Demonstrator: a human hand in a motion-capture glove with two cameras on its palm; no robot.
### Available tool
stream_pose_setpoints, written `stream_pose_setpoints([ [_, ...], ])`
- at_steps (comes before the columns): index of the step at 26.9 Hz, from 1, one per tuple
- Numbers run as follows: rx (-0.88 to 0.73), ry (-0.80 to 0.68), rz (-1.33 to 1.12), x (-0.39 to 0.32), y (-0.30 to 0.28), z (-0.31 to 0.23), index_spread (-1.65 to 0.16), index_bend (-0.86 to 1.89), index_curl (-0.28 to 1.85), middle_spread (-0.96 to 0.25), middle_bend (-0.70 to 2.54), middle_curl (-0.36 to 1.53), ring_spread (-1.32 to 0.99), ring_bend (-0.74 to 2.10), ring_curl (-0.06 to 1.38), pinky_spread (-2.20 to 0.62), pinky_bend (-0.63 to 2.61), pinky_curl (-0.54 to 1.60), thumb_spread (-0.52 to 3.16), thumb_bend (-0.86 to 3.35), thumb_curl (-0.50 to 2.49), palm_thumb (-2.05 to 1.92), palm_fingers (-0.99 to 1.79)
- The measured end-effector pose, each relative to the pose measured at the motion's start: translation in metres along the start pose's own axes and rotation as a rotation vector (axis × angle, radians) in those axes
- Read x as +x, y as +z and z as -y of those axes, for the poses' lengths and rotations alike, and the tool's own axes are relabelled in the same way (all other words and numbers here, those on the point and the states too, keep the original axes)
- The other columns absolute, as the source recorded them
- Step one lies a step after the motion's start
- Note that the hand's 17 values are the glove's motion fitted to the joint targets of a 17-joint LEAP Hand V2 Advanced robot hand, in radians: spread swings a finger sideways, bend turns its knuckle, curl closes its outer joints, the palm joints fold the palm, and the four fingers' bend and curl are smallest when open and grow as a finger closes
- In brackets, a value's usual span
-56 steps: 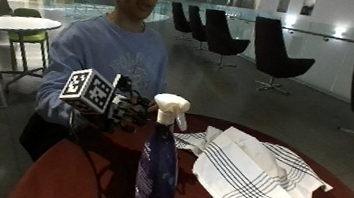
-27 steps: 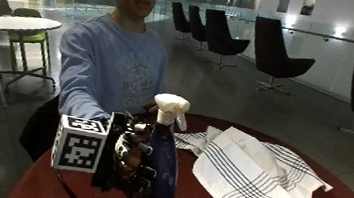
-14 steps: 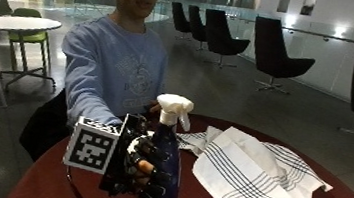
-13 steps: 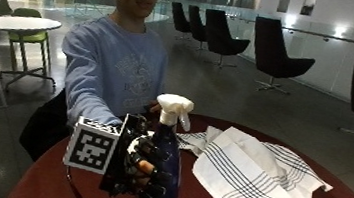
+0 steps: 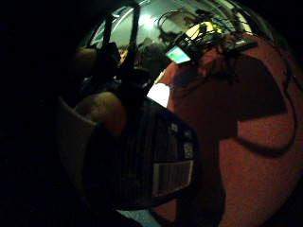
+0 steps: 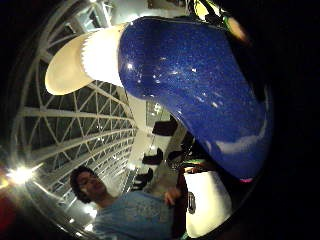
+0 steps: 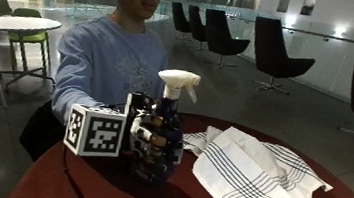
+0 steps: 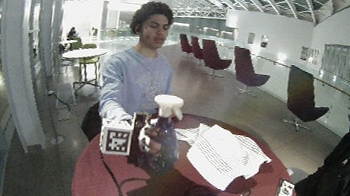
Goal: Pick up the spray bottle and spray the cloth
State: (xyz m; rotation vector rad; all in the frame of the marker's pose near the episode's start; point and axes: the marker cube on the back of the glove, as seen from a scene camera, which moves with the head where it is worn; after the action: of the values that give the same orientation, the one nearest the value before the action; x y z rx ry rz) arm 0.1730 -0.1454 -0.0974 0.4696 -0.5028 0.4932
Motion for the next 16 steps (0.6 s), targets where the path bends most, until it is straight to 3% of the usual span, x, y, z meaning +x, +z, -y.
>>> stream_pose_setpoints([
  [8,-0.444,0.144,-0.115,-0.025,0.030,-0.015,-0.29,0.12,0.28,-0.05,0.29,0.41,0.08,0.45,0.37,0.31,0.28,0.33,0.84,-0.02,0.52,0.90,0.88],
  [16,-0.603,0.290,-0.153,-0.037,0.051,-0.018,-0.29,0.11,0.28,-0.04,0.27,0.42,0.08,0.44,0.37,0.31,0.27,0.34,0.82,-0.02,0.56,0.88,0.90],
])
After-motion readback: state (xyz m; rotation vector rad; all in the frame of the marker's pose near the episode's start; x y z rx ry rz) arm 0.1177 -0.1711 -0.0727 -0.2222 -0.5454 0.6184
